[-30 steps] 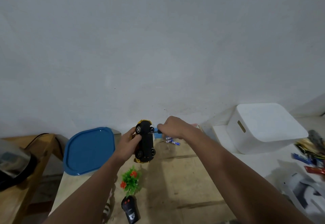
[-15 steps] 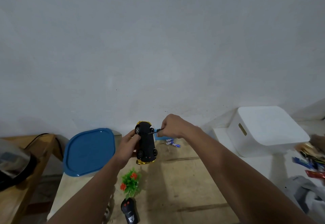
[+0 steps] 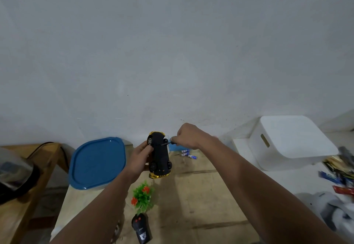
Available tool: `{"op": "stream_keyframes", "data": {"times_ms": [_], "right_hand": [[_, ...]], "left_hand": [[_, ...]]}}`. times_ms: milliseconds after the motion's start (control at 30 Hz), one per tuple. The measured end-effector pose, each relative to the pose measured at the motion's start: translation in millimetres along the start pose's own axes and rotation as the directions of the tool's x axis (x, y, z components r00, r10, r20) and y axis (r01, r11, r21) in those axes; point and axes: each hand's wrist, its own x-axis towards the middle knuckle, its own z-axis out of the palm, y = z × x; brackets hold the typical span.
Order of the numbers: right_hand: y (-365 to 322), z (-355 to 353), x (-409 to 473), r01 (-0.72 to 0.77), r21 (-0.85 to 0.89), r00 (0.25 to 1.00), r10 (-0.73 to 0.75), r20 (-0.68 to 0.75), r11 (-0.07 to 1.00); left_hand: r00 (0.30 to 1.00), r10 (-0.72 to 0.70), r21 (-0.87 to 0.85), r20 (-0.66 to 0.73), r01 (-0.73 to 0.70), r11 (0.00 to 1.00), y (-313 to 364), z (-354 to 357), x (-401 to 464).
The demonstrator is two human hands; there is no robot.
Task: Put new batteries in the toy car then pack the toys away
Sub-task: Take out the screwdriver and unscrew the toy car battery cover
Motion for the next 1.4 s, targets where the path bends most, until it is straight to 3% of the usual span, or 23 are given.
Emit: {"op": "stream_keyframes", "data": {"times_ms": [200,400,567,700,1400], "right_hand": [[-0.2,3.6,5.0,0.010,-0.055,0.999,-0.013,-0.052,0.998],[-2.9,1.3,2.9,0.012,-0.078,1.000,-0.011,0.017,0.997],[-3.3,1.6,-0.5,0.011,-0.119,1.000,-0.014,-0.025,0.993],[-5.2,-2.2,-1.0,0.021,-0.134,0.999,-0.017,0.032,0.991],[-9.0,0.4,-7.7,0.005,-0.158,0.998,0.004,0.055,0.987]], "left_hand": [[1.000,0.001,-0.046,0.000,-0.001,0.999,-3.8,2.9,-1.1],[1.000,-0.001,-0.043,-0.013,0.000,0.999,-4.4,1.8,0.7],[1.000,0.005,-0.035,-0.002,-0.005,0.999,-4.6,0.1,2.2],[1.000,0.008,-0.029,0.004,-0.008,1.000,-6.2,-1.3,3.5],[1.000,-0.010,-0.050,-0.008,0.010,0.999,-9.0,-2.4,-2.9]]}}
